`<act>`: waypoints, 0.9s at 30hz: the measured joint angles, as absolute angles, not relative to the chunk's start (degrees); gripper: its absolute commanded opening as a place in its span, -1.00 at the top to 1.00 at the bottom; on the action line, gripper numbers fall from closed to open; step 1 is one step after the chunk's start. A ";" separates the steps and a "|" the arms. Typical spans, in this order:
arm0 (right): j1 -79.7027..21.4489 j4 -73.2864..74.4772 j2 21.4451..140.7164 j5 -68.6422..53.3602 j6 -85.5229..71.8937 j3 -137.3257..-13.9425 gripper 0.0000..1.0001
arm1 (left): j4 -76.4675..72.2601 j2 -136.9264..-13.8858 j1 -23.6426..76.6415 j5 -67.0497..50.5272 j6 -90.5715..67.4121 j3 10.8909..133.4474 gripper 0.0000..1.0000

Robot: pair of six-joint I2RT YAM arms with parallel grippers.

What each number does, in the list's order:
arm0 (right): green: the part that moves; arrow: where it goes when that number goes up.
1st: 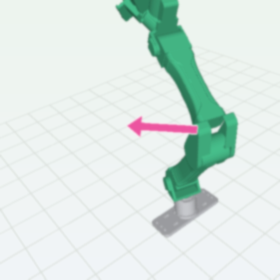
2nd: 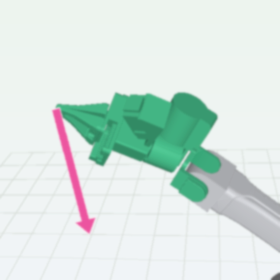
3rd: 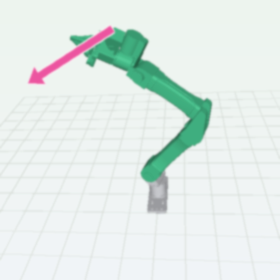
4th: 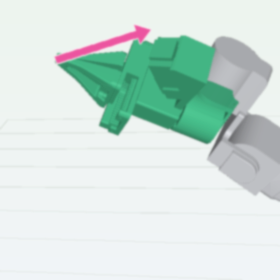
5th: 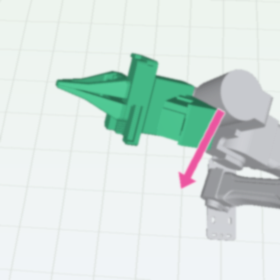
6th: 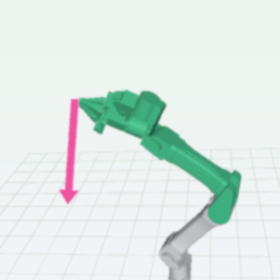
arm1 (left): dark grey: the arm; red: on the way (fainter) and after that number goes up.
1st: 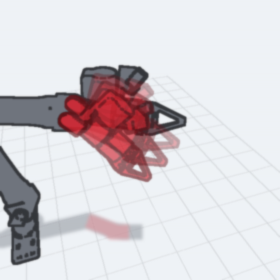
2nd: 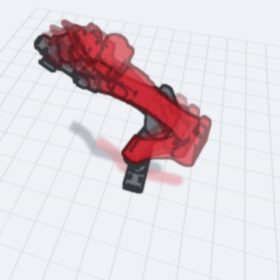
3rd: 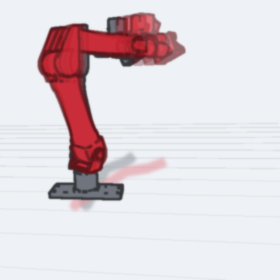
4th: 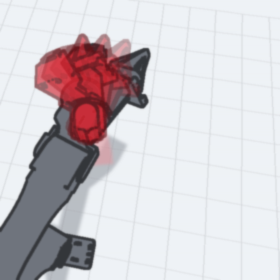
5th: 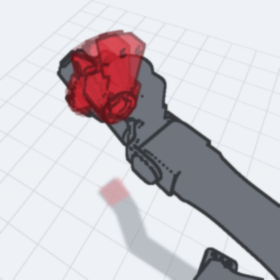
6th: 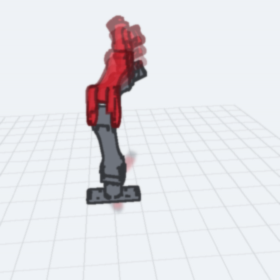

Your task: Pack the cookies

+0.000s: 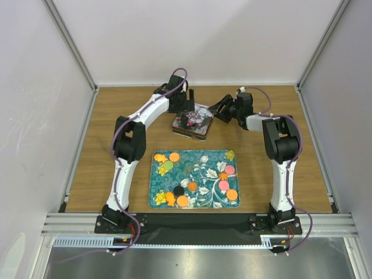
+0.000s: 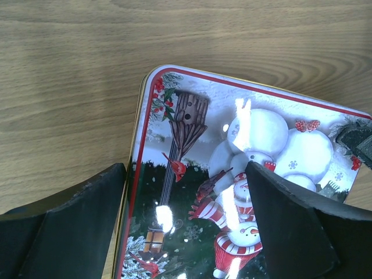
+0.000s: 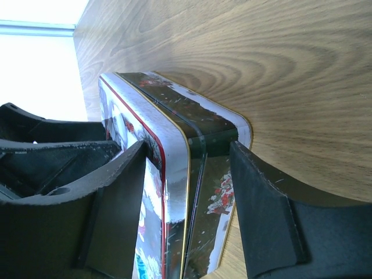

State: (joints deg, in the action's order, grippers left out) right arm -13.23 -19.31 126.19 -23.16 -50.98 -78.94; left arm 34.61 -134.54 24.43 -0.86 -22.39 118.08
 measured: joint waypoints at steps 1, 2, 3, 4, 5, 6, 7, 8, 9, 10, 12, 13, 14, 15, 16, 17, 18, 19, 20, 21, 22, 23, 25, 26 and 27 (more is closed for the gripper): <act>-13.23 -18.87 126.19 -23.18 -51.00 -79.15 0.34 | 34.63 -134.52 24.47 -0.89 -22.33 118.08 -0.82; -13.23 -18.28 126.19 -23.16 -51.00 -79.44 0.38 | 34.63 -134.52 24.49 -0.93 -22.22 118.08 -0.82; -13.23 -17.65 126.19 -23.11 -50.98 -79.72 0.43 | 34.65 -134.52 24.51 -1.02 -21.98 118.10 -0.82; -13.26 -17.08 126.15 -23.07 -51.00 -79.96 0.50 | 34.68 -134.52 24.51 -1.10 -21.89 118.13 -0.82; -13.28 -16.69 126.08 -22.92 -51.00 -80.03 0.53 | 34.81 -134.52 24.51 -1.17 -21.82 118.21 -0.82; -13.32 -16.49 125.97 -22.76 -51.00 -80.03 0.55 | 34.87 -134.52 24.53 -1.21 -21.76 118.26 -0.82; -13.37 -16.29 125.86 -22.63 -51.03 -80.03 0.60 | 34.94 -134.52 24.53 -1.26 -21.69 118.30 -0.83; -13.41 -16.10 125.78 -22.39 -51.03 -80.01 0.63 | 34.98 -134.52 24.53 -1.34 -21.47 118.30 -0.83; -13.47 -15.94 125.62 -22.17 -51.03 -79.99 0.64 | 35.03 -134.52 24.53 -1.50 -21.34 118.32 -0.83; -13.54 -15.90 125.43 -21.91 -51.00 -79.81 0.67 | 35.16 -134.50 24.56 -1.65 -21.32 118.32 -0.84; -13.74 -16.19 125.01 -21.41 -51.09 -79.18 0.71 | 35.38 -134.43 24.62 -1.74 -20.97 118.32 -0.86; -13.85 -16.40 124.57 -21.10 -51.24 -78.61 0.73 | 35.55 -134.37 24.73 -1.78 -20.82 118.39 -0.86; -13.96 -16.53 124.25 -20.84 -51.37 -78.17 0.74 | 35.83 -134.37 24.82 -1.85 -20.60 118.50 -0.87; -14.09 -16.71 123.83 -20.38 -51.44 -77.54 0.74 | 36.23 -134.37 24.93 -1.93 -20.43 118.58 -0.88; -14.22 -16.97 123.37 -19.94 -51.46 -76.88 0.76 | 36.62 -134.37 25.02 -1.98 -20.36 118.76 -0.88; -14.37 -17.12 122.93 -19.57 -51.46 -76.27 0.78 | 37.23 -134.37 25.10 -2.11 -20.25 119.04 -0.88; -14.52 -17.17 122.48 -19.20 -51.44 -75.75 0.78 | 37.89 -134.37 25.19 -2.20 -20.05 119.28 -0.88; -14.68 -17.19 122.10 -18.83 -51.44 -75.29 0.81 | 38.46 -134.37 25.28 -2.28 -19.88 119.44 -0.88; -14.85 -17.39 121.64 -18.35 -51.46 -74.67 0.82 | 38.92 -134.37 25.36 -2.33 -19.75 119.57 -0.89; -15.05 -17.63 121.12 -17.98 -51.48 -73.95 0.83 | 39.40 -134.37 25.45 -2.42 -19.49 119.70 -0.89; -15.22 -17.98 120.57 -17.52 -51.55 -73.14 0.85 | 39.70 -134.37 25.50 -2.59 -19.35 119.79 -0.89; -15.40 -18.15 120.05 -17.12 -51.66 -72.42 0.85 | 40.05 -134.37 25.52 -2.79 -19.20 119.83 -0.89; -15.92 -18.20 118.89 -15.99 -51.86 -71.13 0.88 | 40.66 -134.37 25.54 -3.20 -18.85 120.09 -0.90; -16.19 -18.39 118.43 -15.29 -51.94 -70.50 0.88 | 41.01 -134.37 25.56 -3.27 -18.76 120.20 -0.91; -16.47 -18.87 117.95 -14.68 -52.18 -69.73 0.89 | 41.34 -134.37 25.58 -3.36 -18.61 120.31 -0.91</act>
State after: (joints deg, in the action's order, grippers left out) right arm -16.47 -18.87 117.95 -14.68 -52.18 -69.73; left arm 41.34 -134.37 25.58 -3.36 -18.61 120.31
